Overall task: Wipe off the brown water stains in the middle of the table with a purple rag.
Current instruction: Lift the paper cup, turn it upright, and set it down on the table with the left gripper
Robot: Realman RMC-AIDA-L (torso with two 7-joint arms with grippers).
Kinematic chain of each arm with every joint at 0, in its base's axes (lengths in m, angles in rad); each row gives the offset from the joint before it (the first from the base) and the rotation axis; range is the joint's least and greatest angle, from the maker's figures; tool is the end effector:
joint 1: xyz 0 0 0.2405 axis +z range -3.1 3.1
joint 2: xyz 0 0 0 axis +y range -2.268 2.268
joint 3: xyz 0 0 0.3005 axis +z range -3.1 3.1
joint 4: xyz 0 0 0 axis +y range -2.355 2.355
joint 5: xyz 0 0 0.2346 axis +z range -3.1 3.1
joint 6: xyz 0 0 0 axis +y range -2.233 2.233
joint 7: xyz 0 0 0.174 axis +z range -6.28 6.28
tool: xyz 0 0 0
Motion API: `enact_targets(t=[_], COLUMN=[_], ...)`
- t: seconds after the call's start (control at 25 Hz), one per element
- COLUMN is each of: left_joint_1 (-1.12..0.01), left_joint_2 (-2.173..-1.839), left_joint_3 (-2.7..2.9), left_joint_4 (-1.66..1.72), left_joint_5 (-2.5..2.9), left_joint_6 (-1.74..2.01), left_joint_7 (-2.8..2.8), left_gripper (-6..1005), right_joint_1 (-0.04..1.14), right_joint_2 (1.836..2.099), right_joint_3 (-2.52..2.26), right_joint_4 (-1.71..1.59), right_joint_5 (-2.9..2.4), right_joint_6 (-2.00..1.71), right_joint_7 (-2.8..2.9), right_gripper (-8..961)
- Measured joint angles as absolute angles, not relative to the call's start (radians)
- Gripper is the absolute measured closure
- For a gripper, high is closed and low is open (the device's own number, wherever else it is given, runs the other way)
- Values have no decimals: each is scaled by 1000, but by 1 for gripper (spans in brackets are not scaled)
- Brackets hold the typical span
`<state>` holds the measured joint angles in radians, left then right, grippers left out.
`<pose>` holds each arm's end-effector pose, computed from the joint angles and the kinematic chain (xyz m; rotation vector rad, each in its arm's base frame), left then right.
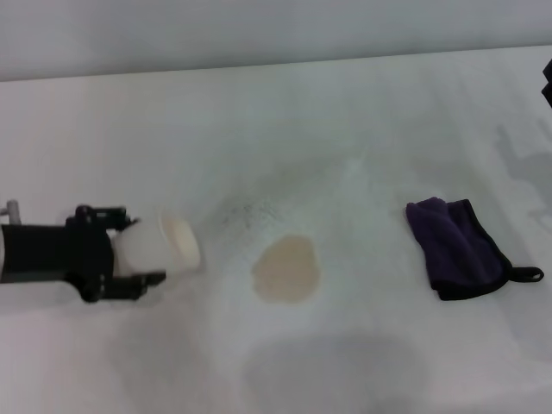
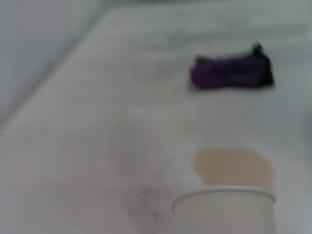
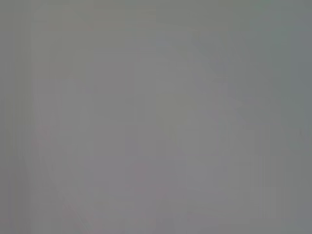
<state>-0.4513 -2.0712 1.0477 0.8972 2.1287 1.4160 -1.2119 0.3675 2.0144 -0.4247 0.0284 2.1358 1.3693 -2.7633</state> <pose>-0.3119 0.3742 -0.0622 -2.9019 -0.0352 -0.0986 0.4297 0.3429 0.0100 -1.4850 0.5850 0.7705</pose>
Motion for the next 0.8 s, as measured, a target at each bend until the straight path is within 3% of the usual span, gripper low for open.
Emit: enact_targets(t=[0.04,0.8], left_joint_1=[-442,-441], left_joint_2=[-2070,-2076], left_joint_3=[1038,930], left_joint_4=[891,332], left_joint_5=[2078,1393], left_joint_6=[1408,1333], left_joint_7=[-1203,-679], left_gripper=[269,310], right_joint_1=[367,393], right_joint_2=[2014,2015], right_joint_3=[-426,-600], right_joint_4=[25,-54], right_joint_5=[2135,2119], right_joint_6=[1370,1347], right_joint_7=[-2763,-2772], right_gripper=[226,226])
